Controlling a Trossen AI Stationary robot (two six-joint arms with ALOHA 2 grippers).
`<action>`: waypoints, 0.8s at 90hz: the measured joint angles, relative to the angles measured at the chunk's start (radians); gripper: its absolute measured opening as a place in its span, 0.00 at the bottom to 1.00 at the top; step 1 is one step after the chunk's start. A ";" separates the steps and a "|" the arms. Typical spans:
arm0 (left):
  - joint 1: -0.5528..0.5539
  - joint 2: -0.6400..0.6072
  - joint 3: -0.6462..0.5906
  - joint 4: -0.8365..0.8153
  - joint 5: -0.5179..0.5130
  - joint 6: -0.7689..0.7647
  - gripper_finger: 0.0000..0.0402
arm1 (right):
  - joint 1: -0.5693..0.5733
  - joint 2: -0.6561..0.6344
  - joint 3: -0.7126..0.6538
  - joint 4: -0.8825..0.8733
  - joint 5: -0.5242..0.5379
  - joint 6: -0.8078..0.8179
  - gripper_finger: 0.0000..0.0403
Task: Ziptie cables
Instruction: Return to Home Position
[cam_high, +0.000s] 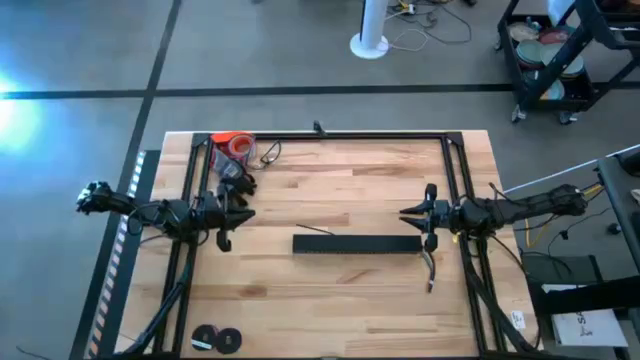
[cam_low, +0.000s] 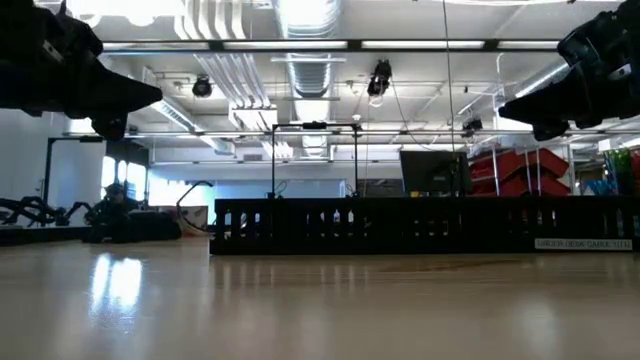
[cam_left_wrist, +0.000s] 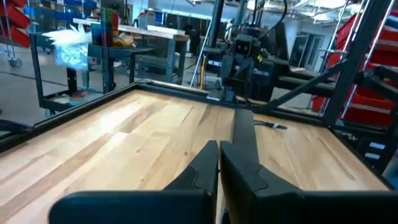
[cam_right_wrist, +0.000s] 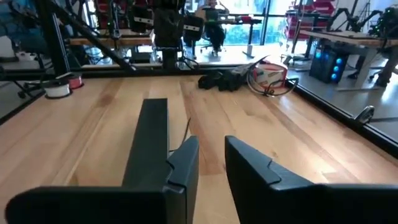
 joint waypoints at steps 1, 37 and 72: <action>0.000 0.002 0.000 0.000 0.000 0.000 0.01 | 0.000 0.000 0.000 0.000 0.000 0.000 0.14; 0.000 0.064 0.000 0.001 0.000 0.000 0.01 | 0.000 0.000 0.000 0.000 0.000 0.000 0.10; 0.000 0.108 0.000 0.001 0.000 0.000 0.02 | 0.000 0.000 0.000 0.000 0.000 0.000 0.16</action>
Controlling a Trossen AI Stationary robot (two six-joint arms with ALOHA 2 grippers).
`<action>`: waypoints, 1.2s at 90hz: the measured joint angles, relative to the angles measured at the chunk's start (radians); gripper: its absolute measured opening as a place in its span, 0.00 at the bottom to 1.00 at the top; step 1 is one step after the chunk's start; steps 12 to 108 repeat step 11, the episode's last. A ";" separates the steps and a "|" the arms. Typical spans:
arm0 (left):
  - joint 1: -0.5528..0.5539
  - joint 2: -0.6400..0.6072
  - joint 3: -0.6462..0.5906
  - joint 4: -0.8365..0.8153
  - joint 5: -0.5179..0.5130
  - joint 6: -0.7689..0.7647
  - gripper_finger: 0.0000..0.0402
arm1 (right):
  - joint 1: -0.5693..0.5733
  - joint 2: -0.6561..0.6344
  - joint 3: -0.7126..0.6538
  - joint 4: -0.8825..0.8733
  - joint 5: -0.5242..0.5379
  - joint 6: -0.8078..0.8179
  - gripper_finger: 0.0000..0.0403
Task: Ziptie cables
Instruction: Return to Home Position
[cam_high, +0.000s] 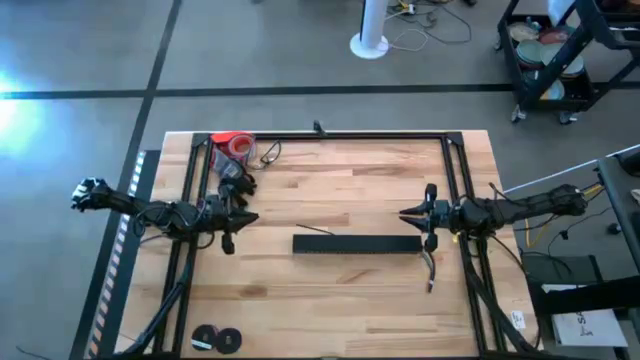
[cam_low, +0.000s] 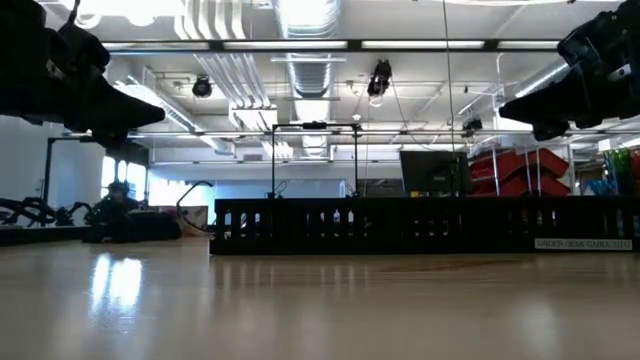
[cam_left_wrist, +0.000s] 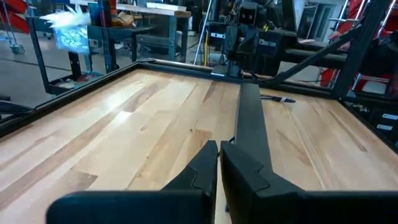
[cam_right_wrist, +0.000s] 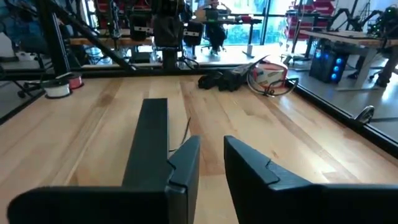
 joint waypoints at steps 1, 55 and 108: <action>0.000 0.001 0.000 0.000 0.000 0.000 0.02 | 0.000 0.000 0.000 0.000 0.000 0.000 0.16; 0.000 0.009 0.000 0.000 0.000 0.000 0.02 | 0.000 0.000 0.000 0.000 0.000 0.000 0.17; 0.000 0.009 0.000 0.000 0.000 0.000 0.02 | 0.000 0.000 0.000 0.000 0.000 0.000 0.17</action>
